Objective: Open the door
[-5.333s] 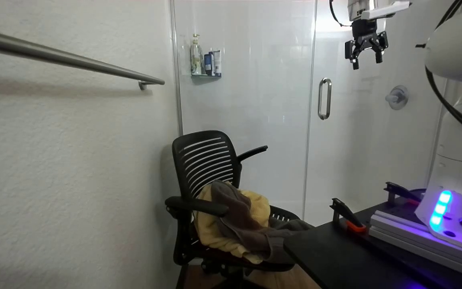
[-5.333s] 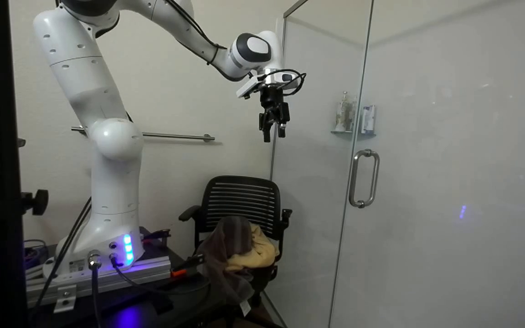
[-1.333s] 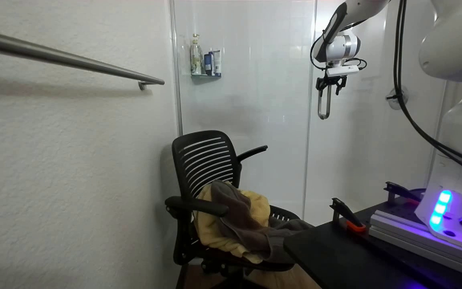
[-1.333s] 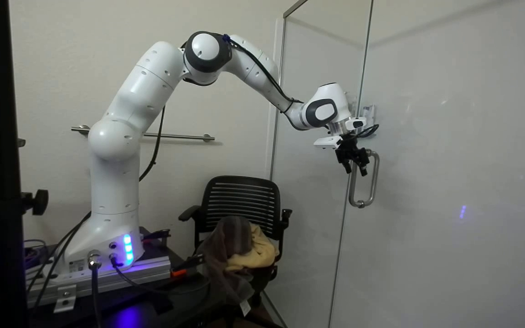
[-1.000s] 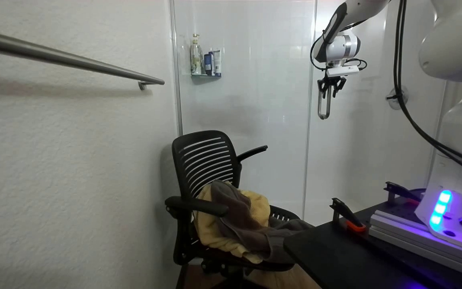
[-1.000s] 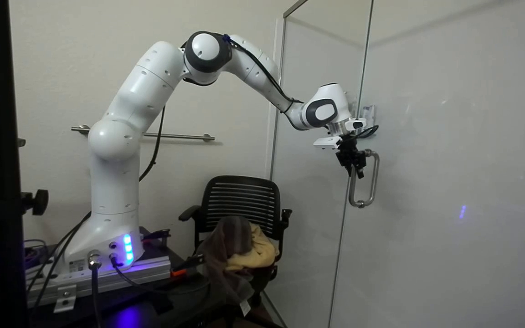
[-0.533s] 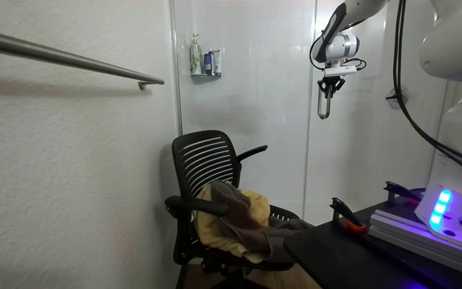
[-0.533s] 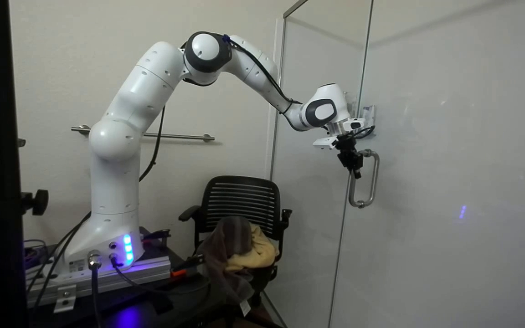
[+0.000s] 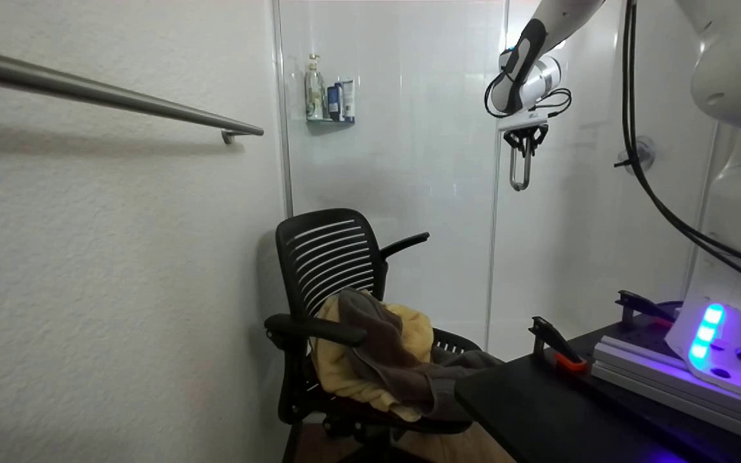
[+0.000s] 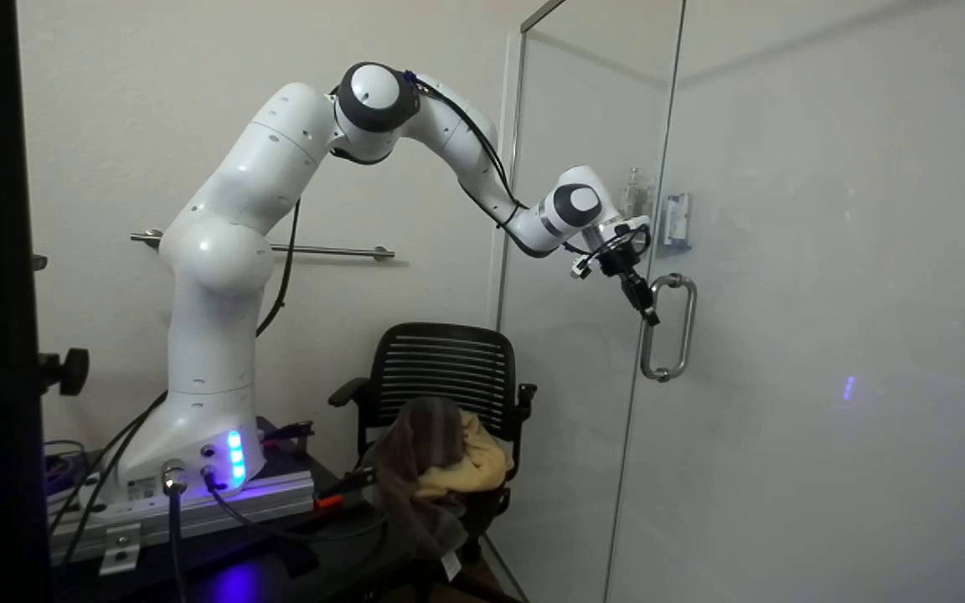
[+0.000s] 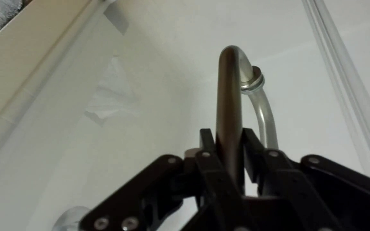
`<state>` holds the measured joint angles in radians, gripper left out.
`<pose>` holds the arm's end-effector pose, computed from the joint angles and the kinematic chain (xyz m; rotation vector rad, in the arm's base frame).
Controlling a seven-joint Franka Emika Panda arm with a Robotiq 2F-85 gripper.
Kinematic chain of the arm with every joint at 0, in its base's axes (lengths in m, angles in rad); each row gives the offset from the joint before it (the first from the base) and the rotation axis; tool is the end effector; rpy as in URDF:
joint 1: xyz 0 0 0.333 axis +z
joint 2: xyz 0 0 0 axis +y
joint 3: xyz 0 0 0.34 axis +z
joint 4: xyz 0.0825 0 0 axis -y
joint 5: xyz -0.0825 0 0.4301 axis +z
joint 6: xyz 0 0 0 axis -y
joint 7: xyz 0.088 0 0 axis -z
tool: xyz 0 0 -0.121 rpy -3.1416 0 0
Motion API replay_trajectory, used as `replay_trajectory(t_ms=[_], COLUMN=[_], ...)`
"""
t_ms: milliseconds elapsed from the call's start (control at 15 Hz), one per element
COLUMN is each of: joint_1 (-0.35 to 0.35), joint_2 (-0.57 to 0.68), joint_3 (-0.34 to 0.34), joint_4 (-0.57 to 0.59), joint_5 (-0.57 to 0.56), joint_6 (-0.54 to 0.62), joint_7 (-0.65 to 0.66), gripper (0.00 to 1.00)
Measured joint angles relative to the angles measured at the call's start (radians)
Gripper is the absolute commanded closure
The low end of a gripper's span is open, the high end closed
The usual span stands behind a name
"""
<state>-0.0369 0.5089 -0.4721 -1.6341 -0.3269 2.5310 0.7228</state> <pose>0.6962 -0.3282 0.3827 2.4027 -1.1592 0.6380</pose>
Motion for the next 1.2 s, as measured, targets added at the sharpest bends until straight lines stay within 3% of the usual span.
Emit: replay_trajectory(t_ms=[667,933,1200], joint_1=[0.168,0.192,0.178], joint_2=[-0.023,-0.094,-0.191], joint_3=[-0.124,-0.114,-0.052], joint_4=[-0.112,-0.208,-0.311], joint_5=[-0.436,-0.633,-0.76], joint_6=[-0.002,-0.044,-0.157], joint_7=[0.6,0.8,0.95], gripper=[0.94,0.94,0.94])
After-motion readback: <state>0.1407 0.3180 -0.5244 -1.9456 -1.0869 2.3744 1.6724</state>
